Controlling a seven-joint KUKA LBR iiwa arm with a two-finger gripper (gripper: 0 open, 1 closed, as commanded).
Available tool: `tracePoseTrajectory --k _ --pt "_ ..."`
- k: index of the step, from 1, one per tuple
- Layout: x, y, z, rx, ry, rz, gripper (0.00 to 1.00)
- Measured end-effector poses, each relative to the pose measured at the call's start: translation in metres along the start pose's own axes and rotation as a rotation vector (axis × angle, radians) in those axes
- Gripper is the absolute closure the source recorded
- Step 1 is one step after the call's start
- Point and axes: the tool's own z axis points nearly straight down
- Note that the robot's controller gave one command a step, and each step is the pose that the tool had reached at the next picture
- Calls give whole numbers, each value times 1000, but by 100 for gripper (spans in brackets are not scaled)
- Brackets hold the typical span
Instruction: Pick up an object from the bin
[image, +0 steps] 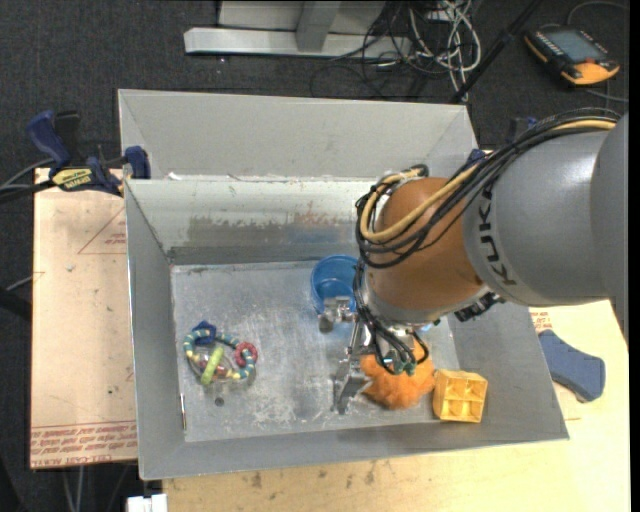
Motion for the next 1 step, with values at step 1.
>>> tracePoseTrajectory --k 1 --pt "-2 0 -4 -1 -7 2 0"
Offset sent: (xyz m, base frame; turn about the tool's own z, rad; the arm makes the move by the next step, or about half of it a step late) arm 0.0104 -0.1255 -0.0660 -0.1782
